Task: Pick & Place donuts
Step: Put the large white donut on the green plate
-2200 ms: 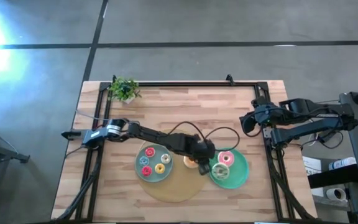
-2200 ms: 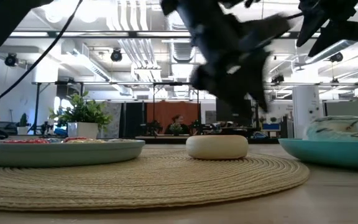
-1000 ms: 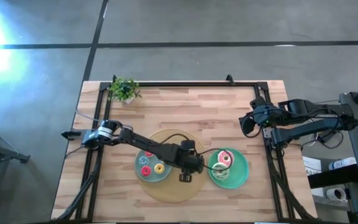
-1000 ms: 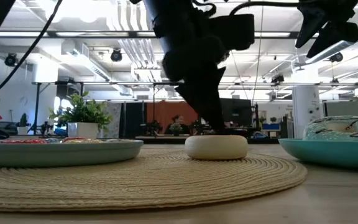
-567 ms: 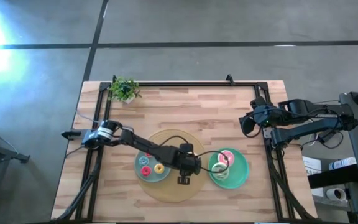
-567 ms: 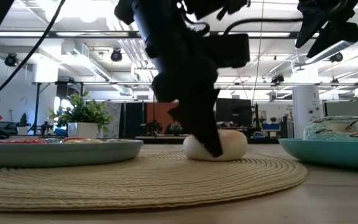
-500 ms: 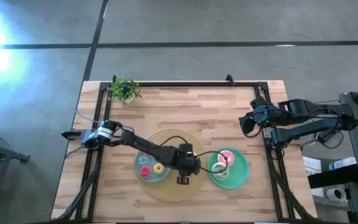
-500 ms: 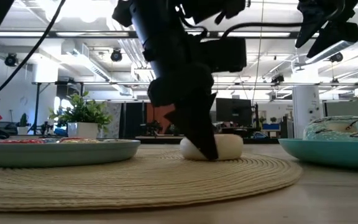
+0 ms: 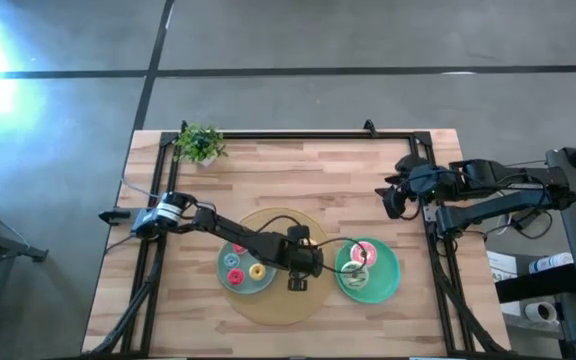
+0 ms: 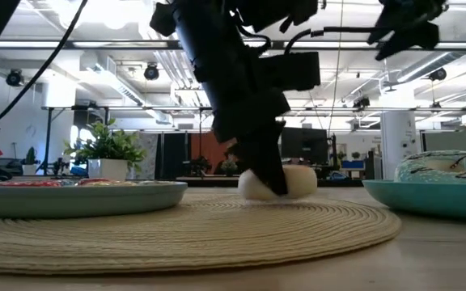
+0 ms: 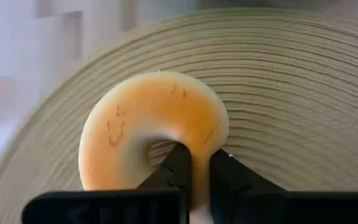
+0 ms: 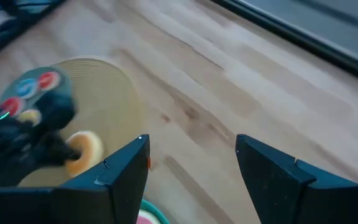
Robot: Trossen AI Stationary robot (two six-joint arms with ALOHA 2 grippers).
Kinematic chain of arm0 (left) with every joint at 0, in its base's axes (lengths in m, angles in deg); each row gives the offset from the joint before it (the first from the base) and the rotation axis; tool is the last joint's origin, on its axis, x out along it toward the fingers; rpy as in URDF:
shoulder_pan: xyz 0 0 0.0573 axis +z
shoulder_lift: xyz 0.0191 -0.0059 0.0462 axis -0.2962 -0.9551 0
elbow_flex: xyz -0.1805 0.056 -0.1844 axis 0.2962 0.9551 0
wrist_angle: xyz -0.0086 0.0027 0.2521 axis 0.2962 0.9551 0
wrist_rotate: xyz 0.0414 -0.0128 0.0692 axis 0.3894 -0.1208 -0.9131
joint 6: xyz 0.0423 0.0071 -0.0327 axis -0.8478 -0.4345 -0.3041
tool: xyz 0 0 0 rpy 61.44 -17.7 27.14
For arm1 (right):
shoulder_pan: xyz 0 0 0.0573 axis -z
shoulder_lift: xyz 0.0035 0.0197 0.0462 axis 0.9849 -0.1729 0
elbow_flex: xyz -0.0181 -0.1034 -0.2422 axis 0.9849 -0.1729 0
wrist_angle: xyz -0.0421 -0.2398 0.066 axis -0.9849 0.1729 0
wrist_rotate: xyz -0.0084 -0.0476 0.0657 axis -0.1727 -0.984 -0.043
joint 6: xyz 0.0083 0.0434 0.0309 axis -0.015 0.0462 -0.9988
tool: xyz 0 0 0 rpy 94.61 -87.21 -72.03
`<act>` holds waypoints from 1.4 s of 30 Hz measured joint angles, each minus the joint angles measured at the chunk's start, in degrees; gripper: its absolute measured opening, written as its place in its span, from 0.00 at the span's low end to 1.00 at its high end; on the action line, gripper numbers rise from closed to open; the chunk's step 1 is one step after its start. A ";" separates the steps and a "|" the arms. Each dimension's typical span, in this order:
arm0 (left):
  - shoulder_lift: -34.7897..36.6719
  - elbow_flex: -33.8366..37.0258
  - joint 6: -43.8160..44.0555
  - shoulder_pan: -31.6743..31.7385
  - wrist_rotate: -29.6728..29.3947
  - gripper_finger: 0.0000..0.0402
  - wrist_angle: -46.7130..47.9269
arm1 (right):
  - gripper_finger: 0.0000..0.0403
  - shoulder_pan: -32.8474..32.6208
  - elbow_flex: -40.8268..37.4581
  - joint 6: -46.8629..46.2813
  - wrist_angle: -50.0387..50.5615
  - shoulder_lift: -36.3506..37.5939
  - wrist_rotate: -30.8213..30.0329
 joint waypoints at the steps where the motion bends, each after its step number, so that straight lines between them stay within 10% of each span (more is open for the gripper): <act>1: 0.42 0.00 0.08 0.44 -0.09 0.02 0.31 | 0.57 0.00 0.00 2.47 -1.42 0.02 0.60; 10: 15.58 -0.33 2.57 9.04 7.30 0.00 1.23 | 0.57 0.00 0.00 17.67 -5.11 -0.05 1.84; 21: 26.25 11.31 27.26 23.39 64.79 0.00 -31.72 | 0.57 -1.64 0.02 33.27 -16.90 -7.56 11.12; 42: 26.31 18.32 32.09 23.82 66.01 0.00 -38.56 | 0.57 -10.81 12.54 47.62 -20.95 -25.12 9.83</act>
